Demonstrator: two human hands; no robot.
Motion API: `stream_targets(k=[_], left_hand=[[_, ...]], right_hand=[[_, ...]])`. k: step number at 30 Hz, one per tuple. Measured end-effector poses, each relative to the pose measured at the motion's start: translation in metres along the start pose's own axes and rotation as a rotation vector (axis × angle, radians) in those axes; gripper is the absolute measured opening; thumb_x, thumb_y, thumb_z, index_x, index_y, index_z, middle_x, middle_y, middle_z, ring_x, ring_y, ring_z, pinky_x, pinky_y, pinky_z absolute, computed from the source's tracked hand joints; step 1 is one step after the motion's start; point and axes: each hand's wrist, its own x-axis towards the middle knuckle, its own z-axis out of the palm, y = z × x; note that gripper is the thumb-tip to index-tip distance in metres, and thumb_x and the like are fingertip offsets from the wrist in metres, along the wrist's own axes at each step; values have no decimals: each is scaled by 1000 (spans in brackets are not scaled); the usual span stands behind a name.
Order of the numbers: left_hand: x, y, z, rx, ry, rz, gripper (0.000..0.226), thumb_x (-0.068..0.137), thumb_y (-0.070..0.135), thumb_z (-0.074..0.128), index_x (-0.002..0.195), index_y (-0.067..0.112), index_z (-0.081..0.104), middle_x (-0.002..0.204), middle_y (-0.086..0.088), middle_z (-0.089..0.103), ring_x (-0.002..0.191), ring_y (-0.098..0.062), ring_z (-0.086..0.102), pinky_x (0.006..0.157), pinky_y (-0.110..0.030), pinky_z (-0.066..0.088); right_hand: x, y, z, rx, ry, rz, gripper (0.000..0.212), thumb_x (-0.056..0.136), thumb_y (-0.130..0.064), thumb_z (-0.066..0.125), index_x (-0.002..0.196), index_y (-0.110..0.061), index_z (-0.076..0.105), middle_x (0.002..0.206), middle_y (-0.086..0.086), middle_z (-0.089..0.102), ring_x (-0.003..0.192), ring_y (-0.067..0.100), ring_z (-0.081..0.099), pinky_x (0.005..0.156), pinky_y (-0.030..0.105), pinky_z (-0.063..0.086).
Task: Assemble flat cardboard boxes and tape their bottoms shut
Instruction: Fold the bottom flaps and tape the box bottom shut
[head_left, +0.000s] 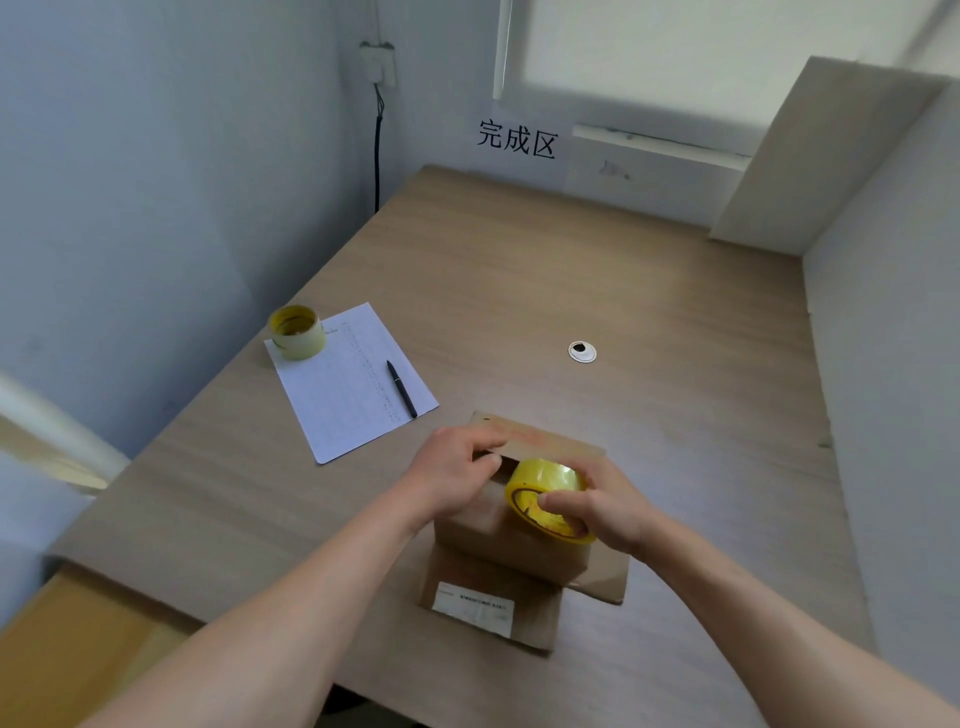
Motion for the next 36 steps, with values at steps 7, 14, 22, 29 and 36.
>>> stream_targets(k=[7,14,22,29,36], left_hand=[[6,18,-6,209,17,132,26,95,29,57,117,23,70,124,8,61,124,-12,40,108,-32,34],[2,23,2,-146,-109,63,16,92,10,61,87,4,75,86,-16,70,77,-12,59,78,-37,51],[-1,30,9,-74,64,106,11,86,9,67,75,12,68,72,3,62,68,-11,56,66,-25,45],[-6,48,4,23,-13,22,15,93,6,47,80,12,50,78,2,47,80,-18,44,66,-24,30],[-14,57,-7,-65,-80,-108,15,92,14,55,82,4,60,75,-5,53,72,-17,47,69,-31,40]], right_hand=[[2,-4,0,-20,-28,-16,23,65,-28,68,86,-17,69,54,-7,55,46,12,48,47,22,38],[3,-10,0,-45,-42,10,21,64,-30,68,83,-19,68,58,-5,58,51,13,51,51,25,39],[4,-14,-1,-50,-48,23,17,64,-30,68,78,-19,66,56,-6,57,51,13,51,51,25,40],[6,-18,-1,-94,-63,15,33,63,-32,67,85,-7,66,56,1,55,49,15,50,51,29,42],[10,-19,-5,-263,-72,-46,52,65,-44,67,112,-22,63,100,1,66,87,21,61,79,41,53]])
